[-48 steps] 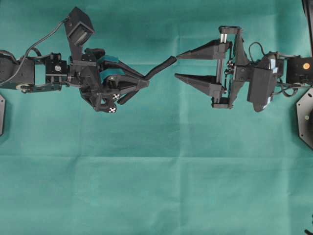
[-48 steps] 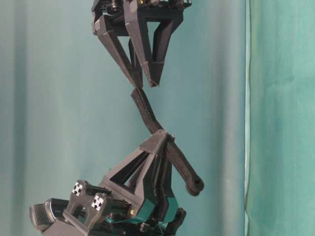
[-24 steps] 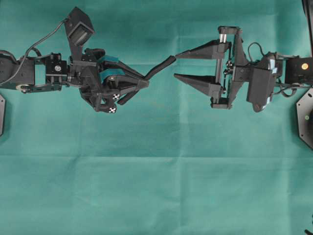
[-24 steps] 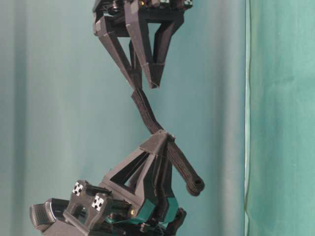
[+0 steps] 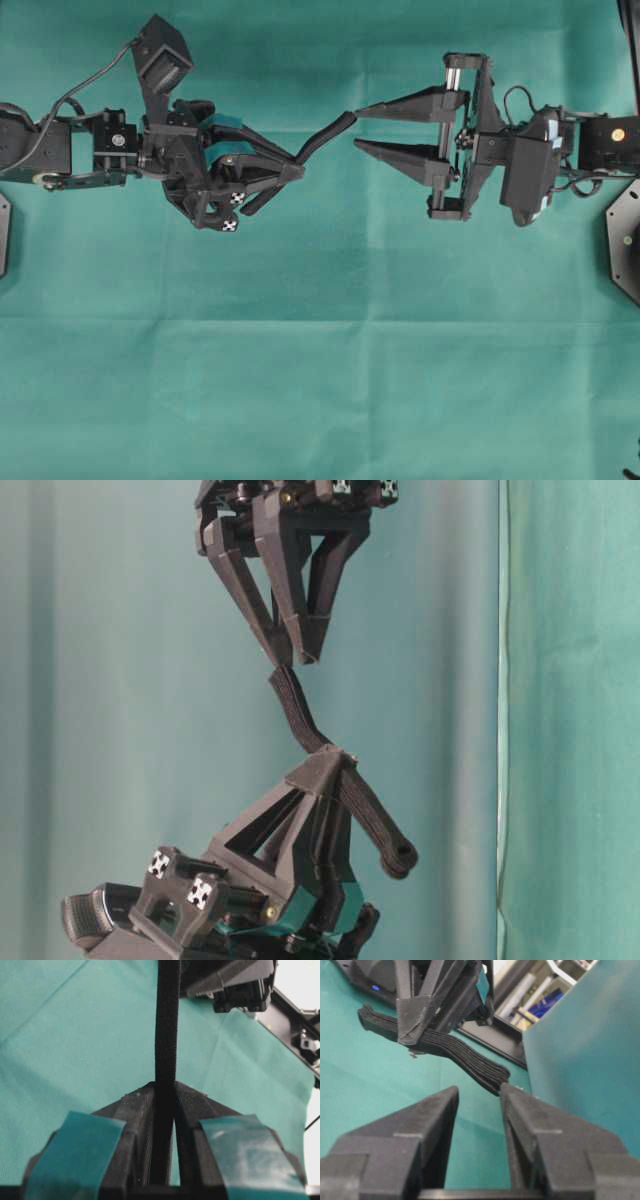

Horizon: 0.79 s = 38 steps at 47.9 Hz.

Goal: Peel off the Velcro with your right arm.
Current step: 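Align the right gripper fingers around the strap's loose tip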

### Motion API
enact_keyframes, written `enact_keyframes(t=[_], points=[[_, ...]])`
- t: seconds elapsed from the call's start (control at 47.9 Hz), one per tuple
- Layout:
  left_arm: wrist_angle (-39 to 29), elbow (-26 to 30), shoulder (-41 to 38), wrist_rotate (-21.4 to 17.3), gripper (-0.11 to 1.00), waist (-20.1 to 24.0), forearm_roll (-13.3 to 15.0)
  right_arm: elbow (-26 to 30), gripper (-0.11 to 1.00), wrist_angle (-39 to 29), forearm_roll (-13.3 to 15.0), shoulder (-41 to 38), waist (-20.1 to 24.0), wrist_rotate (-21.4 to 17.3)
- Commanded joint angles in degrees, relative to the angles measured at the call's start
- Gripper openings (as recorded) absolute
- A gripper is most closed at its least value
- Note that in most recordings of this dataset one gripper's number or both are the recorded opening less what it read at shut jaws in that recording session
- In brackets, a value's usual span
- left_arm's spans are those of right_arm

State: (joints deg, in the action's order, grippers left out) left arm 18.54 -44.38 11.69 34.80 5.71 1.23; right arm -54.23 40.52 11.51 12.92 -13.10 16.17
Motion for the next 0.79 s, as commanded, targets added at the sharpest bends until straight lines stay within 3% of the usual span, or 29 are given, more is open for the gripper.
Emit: enact_keyframes(t=[0.0, 0.772], points=[[0.53, 0.53, 1.41, -0.09, 0.09, 0.35, 0.09, 0.88, 0.0, 0.62, -0.09, 0.35, 0.18, 0.0], [0.62, 0.44, 1.93, 0.0, 0.09, 1.41, 0.09, -0.18, -0.01, 1.67, -0.09, 0.35, 0.62, -0.18]])
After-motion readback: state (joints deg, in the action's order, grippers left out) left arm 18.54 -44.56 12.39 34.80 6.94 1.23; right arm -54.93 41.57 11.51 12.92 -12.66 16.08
